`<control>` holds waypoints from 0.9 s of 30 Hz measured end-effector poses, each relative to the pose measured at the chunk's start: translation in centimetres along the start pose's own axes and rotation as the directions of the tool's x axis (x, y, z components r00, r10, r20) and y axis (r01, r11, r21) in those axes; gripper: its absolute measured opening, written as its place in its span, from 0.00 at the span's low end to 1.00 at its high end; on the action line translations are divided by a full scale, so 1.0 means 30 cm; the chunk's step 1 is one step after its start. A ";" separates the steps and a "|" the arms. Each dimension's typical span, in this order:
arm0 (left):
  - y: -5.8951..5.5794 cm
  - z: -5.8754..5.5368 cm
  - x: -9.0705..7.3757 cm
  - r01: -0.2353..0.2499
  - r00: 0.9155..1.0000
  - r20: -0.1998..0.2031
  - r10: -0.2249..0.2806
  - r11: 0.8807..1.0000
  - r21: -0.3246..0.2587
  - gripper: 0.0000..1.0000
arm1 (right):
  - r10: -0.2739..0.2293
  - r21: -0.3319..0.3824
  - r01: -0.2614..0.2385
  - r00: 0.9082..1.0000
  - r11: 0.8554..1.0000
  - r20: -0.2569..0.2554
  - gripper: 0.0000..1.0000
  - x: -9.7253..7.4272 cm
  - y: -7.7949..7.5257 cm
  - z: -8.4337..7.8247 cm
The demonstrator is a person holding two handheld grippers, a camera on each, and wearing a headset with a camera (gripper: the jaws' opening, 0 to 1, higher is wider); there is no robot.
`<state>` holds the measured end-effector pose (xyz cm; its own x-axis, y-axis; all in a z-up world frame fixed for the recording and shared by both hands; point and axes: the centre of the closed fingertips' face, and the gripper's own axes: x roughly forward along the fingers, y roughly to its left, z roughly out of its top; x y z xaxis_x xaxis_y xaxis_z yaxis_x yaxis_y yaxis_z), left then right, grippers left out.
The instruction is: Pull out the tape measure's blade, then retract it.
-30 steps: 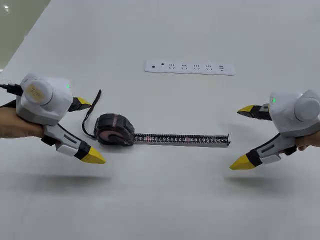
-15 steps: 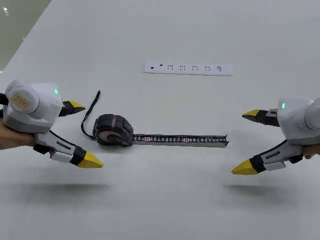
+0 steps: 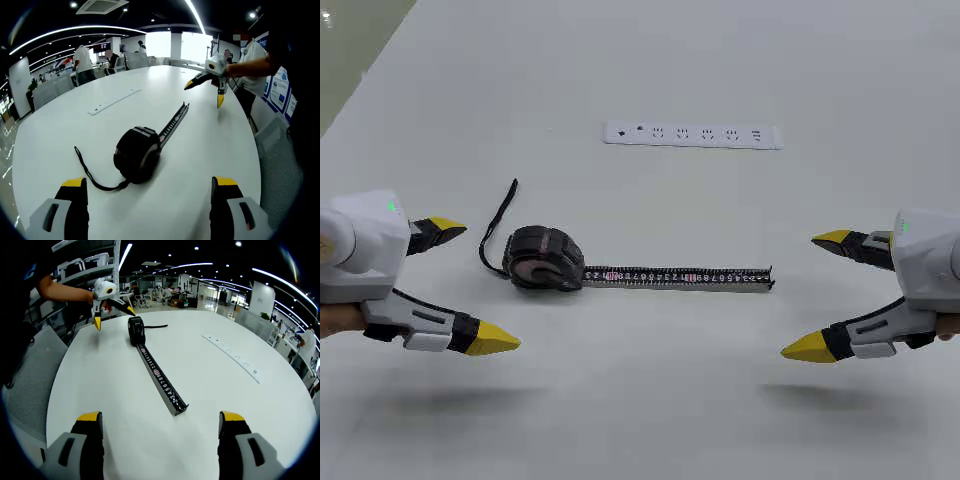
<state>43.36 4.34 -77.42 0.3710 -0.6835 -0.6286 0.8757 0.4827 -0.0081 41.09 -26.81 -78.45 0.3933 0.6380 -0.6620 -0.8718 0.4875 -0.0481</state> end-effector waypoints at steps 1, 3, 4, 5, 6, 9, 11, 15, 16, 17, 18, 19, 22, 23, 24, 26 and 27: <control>-0.004 -0.002 -0.004 -0.007 1.000 0.000 0.007 1.000 -0.005 1.00 | -0.005 0.004 0.005 1.000 1.000 0.005 0.98 -0.002 0.004 0.001; -0.017 -0.009 -0.010 -0.015 1.000 0.006 0.015 1.000 -0.013 1.00 | -0.019 0.021 0.019 1.000 1.000 0.021 0.98 -0.007 0.017 0.005; -0.022 -0.011 -0.013 -0.022 1.000 0.010 0.022 1.000 -0.019 1.00 | -0.027 0.024 0.026 0.999 0.999 0.029 0.98 -0.010 0.022 0.006; -0.027 -0.012 -0.015 -0.025 1.000 0.014 0.026 0.999 -0.023 1.00 | -0.030 0.028 0.029 0.999 0.999 0.033 0.98 -0.012 0.027 0.006; -0.032 -0.014 -0.017 -0.028 0.999 0.016 0.028 0.999 -0.025 1.00 | -0.033 0.033 0.032 0.999 0.999 0.034 0.98 -0.014 0.032 0.004; -0.045 -0.017 -0.023 -0.048 0.998 0.032 0.049 0.998 -0.041 1.00 | -0.055 0.044 0.053 0.998 0.998 0.044 0.98 -0.025 0.042 0.004; -0.059 -0.013 -0.028 -0.063 0.997 0.046 0.065 0.997 -0.049 1.00 | -0.076 0.058 0.073 0.996 0.996 0.055 0.98 -0.035 0.045 0.007; -0.069 -0.007 -0.042 -0.116 0.989 0.081 0.122 0.990 -0.078 1.00 | -0.118 0.083 0.112 0.990 0.990 0.078 0.97 -0.057 0.056 0.015; -0.072 -0.005 -0.044 -0.123 0.987 0.089 0.130 0.989 -0.086 1.00 | -0.126 0.089 0.118 0.988 0.989 0.085 0.97 -0.060 0.059 0.018; -0.076 -0.005 -0.045 -0.130 0.986 0.096 0.138 0.987 -0.092 1.00 | -0.136 0.093 0.127 0.986 0.988 0.093 0.97 -0.062 0.063 0.021; -0.084 -0.006 -0.044 -0.137 0.984 0.101 0.146 0.986 -0.098 1.00 | -0.141 0.096 0.132 0.985 0.987 0.099 0.97 -0.064 0.072 0.022; -0.094 -0.009 -0.042 -0.141 0.983 0.104 0.152 0.984 -0.106 1.00 | -0.147 0.099 0.137 0.984 0.986 0.100 0.97 -0.063 0.081 0.021; -0.115 -0.015 -0.037 -0.151 0.980 0.108 0.165 0.981 -0.120 1.00 | -0.162 0.113 0.151 0.981 0.982 0.102 0.97 -0.059 0.097 0.018; -0.119 -0.016 -0.037 -0.155 0.979 0.113 0.169 0.980 -0.124 1.00 | -0.167 0.118 0.155 0.980 0.981 0.106 0.97 -0.059 0.101 0.018; -0.120 -0.016 -0.037 -0.155 0.979 0.113 0.169 0.980 -0.125 1.00 | -0.168 0.119 0.155 0.980 0.981 0.106 0.97 -0.059 0.101 0.018; -0.121 -0.016 -0.037 -0.156 0.979 0.114 0.170 0.980 -0.126 1.00 | -0.170 0.121 0.157 0.980 0.980 0.107 0.97 -0.059 0.102 0.019; -0.122 -0.016 -0.037 -0.156 0.979 0.115 0.171 0.980 -0.127 1.00 | -0.171 0.122 0.158 0.979 0.980 0.107 0.97 -0.059 0.102 0.019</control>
<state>39.61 3.60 -77.07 0.5480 -0.6493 -0.5274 0.7607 0.6491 -0.0087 37.88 -26.10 -76.99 0.5655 0.6056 -0.5598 -0.7566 0.6512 -0.0598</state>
